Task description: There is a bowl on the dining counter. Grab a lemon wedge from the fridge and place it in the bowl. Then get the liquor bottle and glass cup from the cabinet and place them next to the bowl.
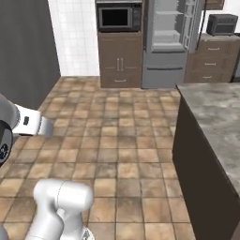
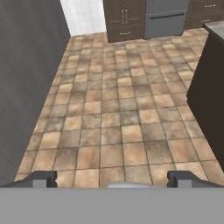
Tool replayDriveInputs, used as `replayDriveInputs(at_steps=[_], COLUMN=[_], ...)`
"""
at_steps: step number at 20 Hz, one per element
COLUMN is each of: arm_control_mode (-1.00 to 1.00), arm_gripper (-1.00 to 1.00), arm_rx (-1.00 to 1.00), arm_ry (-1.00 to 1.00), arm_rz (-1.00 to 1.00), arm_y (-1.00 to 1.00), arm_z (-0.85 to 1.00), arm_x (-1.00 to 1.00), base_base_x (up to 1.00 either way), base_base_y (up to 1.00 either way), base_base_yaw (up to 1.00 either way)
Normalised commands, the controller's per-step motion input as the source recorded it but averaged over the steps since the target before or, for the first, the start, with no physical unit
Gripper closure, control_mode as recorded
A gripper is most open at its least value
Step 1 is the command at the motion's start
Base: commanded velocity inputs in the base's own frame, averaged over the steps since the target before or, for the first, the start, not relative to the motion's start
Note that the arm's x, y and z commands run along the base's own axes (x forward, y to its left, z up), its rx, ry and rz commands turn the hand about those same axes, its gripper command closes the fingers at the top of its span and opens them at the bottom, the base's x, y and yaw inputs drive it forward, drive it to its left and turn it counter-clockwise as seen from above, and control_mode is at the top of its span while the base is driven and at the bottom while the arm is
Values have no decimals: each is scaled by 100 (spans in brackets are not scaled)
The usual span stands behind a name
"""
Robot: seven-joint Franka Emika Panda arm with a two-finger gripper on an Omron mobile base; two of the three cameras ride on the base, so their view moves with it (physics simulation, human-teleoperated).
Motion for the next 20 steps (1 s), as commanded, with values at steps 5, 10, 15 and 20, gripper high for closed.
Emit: replayDriveInputs(at_steps=[5,10,15,20], arm_control_mode=[100,100,100,100], arm_gripper=[-100,-100,-100,-100], arm_rx=[0,0,0,0], arm_ry=[0,0,0,0], arm_rz=[0,0,0,0], arm_y=[0,0,0,0], arm_z=[0,0,0,0], arm_x=[0,0,0,0], base_base_x=[100,100,100,100], base_base_y=[0,1,3,0], base_base_yaw=[-9,-9,-10,-18])
